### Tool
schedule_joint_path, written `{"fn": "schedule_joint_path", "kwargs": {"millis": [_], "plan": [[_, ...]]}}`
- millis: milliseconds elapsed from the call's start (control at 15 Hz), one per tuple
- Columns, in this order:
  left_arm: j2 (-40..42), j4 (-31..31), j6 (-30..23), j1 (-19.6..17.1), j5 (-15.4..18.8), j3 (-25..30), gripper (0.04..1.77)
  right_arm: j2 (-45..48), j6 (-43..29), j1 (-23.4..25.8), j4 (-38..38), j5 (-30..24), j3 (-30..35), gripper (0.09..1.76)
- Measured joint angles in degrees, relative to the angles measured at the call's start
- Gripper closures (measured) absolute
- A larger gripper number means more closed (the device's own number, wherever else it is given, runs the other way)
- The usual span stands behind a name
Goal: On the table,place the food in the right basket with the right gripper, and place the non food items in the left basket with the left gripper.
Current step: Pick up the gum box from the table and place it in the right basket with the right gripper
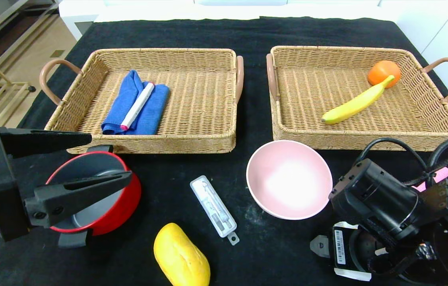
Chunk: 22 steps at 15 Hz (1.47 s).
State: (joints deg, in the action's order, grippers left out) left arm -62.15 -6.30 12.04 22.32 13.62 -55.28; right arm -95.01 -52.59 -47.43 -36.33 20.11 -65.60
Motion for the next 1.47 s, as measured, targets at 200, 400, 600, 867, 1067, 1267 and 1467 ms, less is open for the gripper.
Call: {"fn": "schedule_joint_path", "kwargs": {"millis": [200,400,600,867,1067,1267,1467], "plan": [[0.0,0.0,0.0,0.0,0.02,0.0,0.09,-0.27,0.02,-0.02,0.02,0.0,0.02,0.39],[0.13,0.09,0.02,0.0,0.0,0.0,0.09,-0.33,0.06,-0.11,-0.13,0.0,0.05,0.82],[0.27,0.02,0.0,-0.02,0.02,0.0,0.09,-0.35,0.15,-0.13,-0.13,0.0,0.05,1.04],[0.33,0.07,0.0,-0.02,0.0,0.0,0.09,-0.33,0.17,-0.24,-0.18,-0.05,0.05,1.04],[0.33,0.05,0.0,-0.06,0.02,0.0,0.09,-0.24,0.15,-0.3,-0.2,0.0,0.2,1.04],[0.33,0.02,0.0,-0.05,0.02,0.0,0.09,0.44,0.24,-0.52,-0.44,-0.02,0.35,1.04],[0.33,0.02,0.0,-0.06,0.0,0.0,0.09,2.57,0.45,-0.83,-0.77,-0.06,0.39,1.04]]}}
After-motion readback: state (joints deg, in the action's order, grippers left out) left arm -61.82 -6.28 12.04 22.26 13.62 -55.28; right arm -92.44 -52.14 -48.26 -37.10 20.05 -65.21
